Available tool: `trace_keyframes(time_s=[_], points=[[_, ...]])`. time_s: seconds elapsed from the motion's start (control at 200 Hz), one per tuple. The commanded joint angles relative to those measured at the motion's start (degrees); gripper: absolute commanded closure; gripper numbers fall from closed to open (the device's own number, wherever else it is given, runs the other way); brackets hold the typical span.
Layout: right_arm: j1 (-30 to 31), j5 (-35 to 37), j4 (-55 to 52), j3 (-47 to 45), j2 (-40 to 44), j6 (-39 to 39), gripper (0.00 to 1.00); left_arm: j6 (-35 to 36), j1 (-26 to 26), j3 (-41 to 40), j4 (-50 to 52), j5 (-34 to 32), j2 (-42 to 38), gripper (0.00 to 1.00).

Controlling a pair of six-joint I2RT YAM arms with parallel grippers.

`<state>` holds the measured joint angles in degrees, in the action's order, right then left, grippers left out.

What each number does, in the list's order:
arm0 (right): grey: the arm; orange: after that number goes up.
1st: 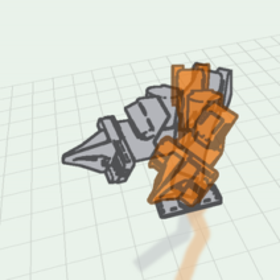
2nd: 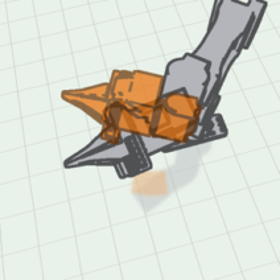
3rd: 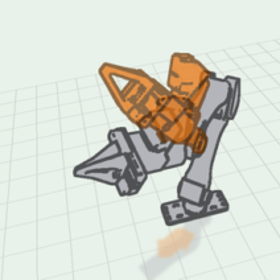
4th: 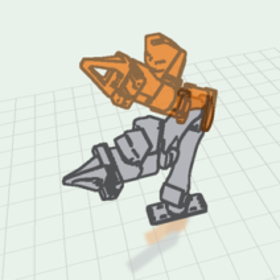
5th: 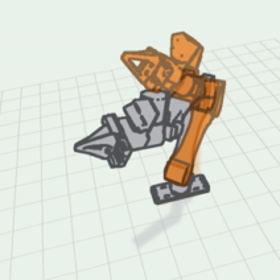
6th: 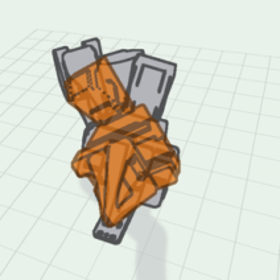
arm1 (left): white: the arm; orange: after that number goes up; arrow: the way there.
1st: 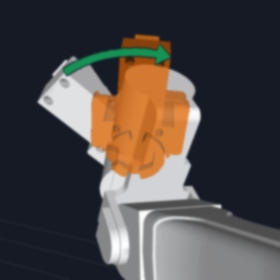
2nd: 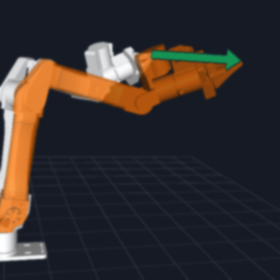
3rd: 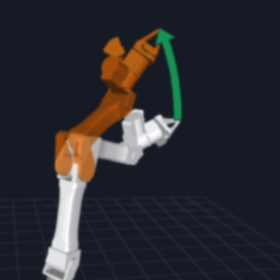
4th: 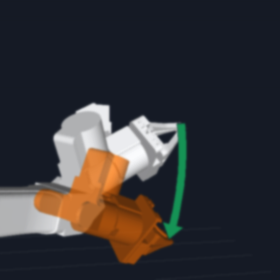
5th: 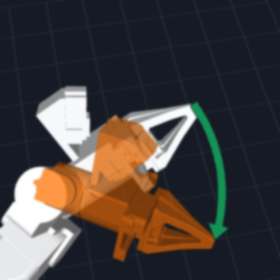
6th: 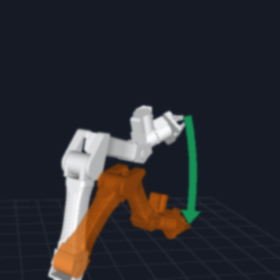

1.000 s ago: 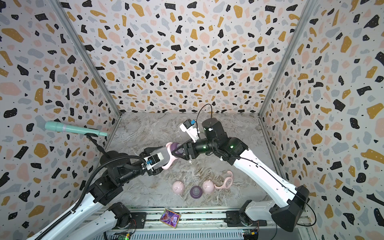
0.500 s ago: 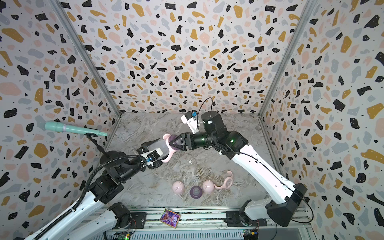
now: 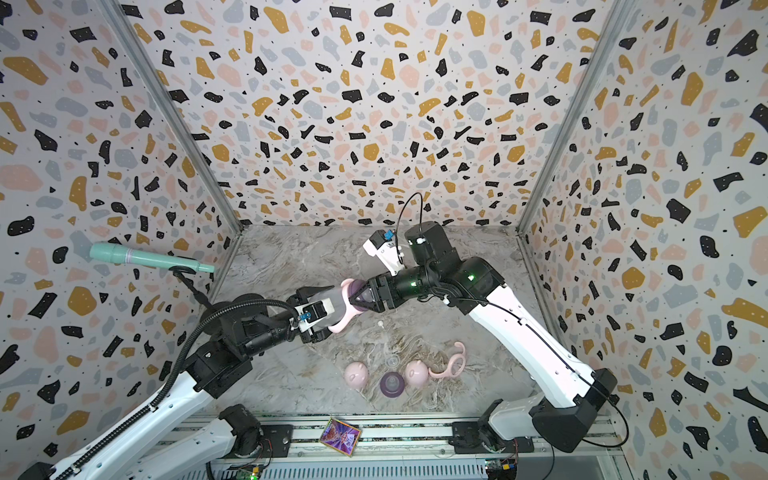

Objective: Assemble the baby bottles
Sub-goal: Screw the nipple onto the baby bottle.

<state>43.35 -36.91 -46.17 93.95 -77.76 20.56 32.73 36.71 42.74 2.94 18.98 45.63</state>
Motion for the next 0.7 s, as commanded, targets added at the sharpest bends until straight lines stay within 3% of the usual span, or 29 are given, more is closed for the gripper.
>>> trace_keyframes(time_s=[0.0,0.25,0.406,0.571,0.696], points=[[-0.1,1.3,-4.9,3.4,0.9,-6.9,0.29,-1.8,-0.5,1.5,1.3,5.4,-0.2,1.00],[-0.1,1.3,-3.6,3.5,0.8,-6.1,0.29,-2.6,-0.5,1.7,1.2,6.6,0.2,1.00],[0.1,0.7,-3.1,2.6,0.4,-7.9,0.47,-3.1,-0.5,2.6,2.1,9.4,0.5,1.00],[0.5,-1.2,-1.4,-1.1,3.2,-18.0,0.73,-5.0,-0.5,5.5,4.8,18.2,1.8,1.00],[3.4,1.2,0.7,-4.5,7.5,-26.3,0.81,-7.0,-0.5,7.4,6.6,26.7,2.3,1.00]])
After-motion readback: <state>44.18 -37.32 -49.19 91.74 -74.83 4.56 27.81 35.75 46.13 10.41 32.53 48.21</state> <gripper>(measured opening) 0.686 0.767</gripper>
